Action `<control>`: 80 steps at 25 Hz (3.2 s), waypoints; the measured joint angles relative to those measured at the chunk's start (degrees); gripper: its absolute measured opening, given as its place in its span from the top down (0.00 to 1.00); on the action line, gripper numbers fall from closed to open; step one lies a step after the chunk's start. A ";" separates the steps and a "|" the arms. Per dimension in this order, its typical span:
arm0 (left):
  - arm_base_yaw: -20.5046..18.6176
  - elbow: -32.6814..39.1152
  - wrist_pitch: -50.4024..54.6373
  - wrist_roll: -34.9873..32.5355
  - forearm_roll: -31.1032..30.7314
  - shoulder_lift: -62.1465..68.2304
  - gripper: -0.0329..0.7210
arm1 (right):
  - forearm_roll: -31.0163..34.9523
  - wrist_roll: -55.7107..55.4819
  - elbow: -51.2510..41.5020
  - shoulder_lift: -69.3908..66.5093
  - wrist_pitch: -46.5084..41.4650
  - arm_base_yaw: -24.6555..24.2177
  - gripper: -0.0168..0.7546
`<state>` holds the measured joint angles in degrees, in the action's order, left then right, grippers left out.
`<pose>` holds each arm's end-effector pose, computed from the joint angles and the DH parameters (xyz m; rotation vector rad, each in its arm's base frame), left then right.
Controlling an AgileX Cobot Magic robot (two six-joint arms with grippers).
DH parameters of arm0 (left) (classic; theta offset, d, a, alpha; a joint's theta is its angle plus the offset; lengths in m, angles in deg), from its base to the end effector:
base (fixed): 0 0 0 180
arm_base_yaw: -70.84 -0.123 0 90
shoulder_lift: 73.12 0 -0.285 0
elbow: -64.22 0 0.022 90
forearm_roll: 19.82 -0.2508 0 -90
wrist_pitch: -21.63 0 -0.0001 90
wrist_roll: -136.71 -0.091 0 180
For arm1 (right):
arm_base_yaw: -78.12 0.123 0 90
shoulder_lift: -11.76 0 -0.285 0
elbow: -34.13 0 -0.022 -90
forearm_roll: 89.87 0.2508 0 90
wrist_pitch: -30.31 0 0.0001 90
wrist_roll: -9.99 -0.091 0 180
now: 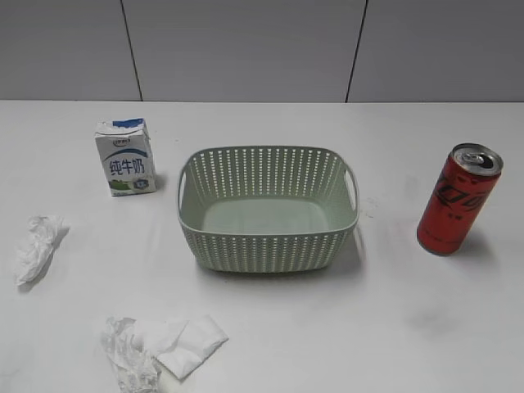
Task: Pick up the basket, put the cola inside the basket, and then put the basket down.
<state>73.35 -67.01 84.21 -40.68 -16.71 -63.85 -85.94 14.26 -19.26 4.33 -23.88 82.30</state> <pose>-0.0021 -0.0043 0.2740 0.0008 2.1062 -0.1193 0.0076 0.0056 0.2629 -0.1431 2.0013 0.0805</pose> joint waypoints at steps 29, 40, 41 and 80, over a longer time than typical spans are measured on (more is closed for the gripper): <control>0.00 -0.48 -1.21 0.00 0.05 0.12 0.20 | 0.02 0.06 0.00 0.00 0.00 0.00 0.31; 0.00 -5.65 -9.61 0.00 2.37 15.34 0.20 | 0.43 0.06 0.00 0.00 0.00 0.00 0.31; 0.00 -6.03 -10.54 0.00 2.89 17.44 0.20 | 0.72 0.06 0.00 0.00 0.00 0.00 0.31; 27.13 -51.81 -5.92 8.68 3.07 99.55 0.23 | 1.10 0.06 0.00 0.00 0.00 0.00 0.21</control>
<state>100.48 -118.82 78.29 -32.00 -13.64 35.71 -84.84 14.32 -19.26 4.33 -23.88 82.30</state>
